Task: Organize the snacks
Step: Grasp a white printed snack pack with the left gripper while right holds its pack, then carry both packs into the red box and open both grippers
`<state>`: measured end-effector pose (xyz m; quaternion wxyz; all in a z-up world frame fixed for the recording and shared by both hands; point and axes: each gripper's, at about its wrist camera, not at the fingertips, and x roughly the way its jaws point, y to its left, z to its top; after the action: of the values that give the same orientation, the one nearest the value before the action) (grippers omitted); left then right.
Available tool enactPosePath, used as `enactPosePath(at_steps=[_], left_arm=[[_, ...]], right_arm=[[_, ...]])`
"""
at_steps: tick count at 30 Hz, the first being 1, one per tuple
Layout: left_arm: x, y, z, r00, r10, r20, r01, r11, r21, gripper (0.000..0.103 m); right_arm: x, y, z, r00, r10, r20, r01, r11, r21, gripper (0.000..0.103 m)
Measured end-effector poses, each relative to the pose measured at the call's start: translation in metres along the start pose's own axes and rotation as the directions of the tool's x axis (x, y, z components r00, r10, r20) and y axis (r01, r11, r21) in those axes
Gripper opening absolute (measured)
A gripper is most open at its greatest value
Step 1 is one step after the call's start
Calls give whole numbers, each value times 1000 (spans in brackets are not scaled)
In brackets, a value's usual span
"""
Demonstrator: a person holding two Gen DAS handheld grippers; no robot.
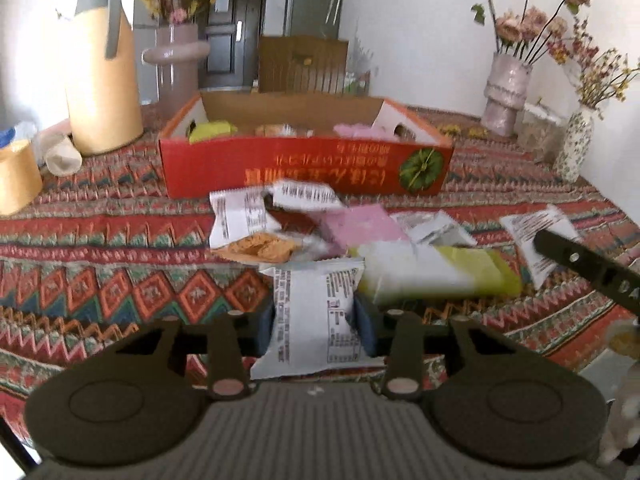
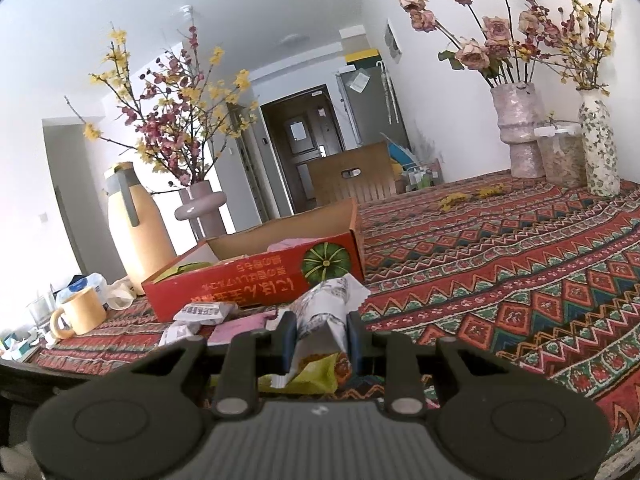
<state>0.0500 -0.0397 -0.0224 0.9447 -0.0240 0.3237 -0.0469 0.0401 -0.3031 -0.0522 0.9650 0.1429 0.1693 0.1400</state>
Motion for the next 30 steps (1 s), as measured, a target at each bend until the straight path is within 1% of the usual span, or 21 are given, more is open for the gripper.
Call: enactPosePath(at_steps=[5, 14, 22, 30], left_arm=[[-14, -5, 10, 998, -13, 66, 12, 1000, 24, 42], [-23, -5, 33, 990, -15, 140, 11, 1000, 25, 42], [-16, 2, 56, 984, 1, 178, 0, 1000, -2, 42], [-3, 10, 81, 978, 33, 205, -30, 999, -19, 42]], right_arm=[[1, 4, 4, 1000, 6, 4, -6, 1000, -11, 26], [11, 17, 17, 999, 25, 26, -24, 999, -40, 26], [22, 26, 33, 998, 31, 54, -28, 998, -59, 26], [43, 33, 50, 996, 45, 78, -39, 996, -74, 26]])
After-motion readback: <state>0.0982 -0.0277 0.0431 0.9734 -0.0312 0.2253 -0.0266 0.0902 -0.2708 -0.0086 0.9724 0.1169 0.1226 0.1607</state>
